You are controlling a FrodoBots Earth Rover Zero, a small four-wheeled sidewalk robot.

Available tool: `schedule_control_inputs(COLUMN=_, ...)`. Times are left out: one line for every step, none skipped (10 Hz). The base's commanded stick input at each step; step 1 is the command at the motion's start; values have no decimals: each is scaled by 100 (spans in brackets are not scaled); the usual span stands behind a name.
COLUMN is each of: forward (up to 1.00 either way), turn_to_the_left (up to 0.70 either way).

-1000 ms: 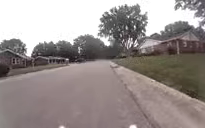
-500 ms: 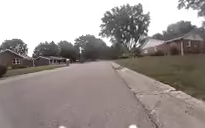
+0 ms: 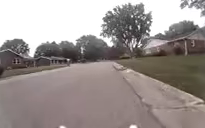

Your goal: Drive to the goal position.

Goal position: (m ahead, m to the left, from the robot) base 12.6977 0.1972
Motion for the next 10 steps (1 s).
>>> schedule_control_inputs(forward=100, turn_to_the_left=0)
schedule_control_inputs(forward=100, turn_to_the_left=0)
schedule_control_inputs(forward=100, turn_to_the_left=0)
schedule_control_inputs(forward=100, turn_to_the_left=0)
schedule_control_inputs(forward=100, turn_to_the_left=0)
schedule_control_inputs(forward=100, turn_to_the_left=0)
schedule_control_inputs(forward=100, turn_to_the_left=0)
schedule_control_inputs(forward=100, turn_to_the_left=0)
schedule_control_inputs(forward=100, turn_to_the_left=-3)
schedule_control_inputs(forward=100, turn_to_the_left=-24)
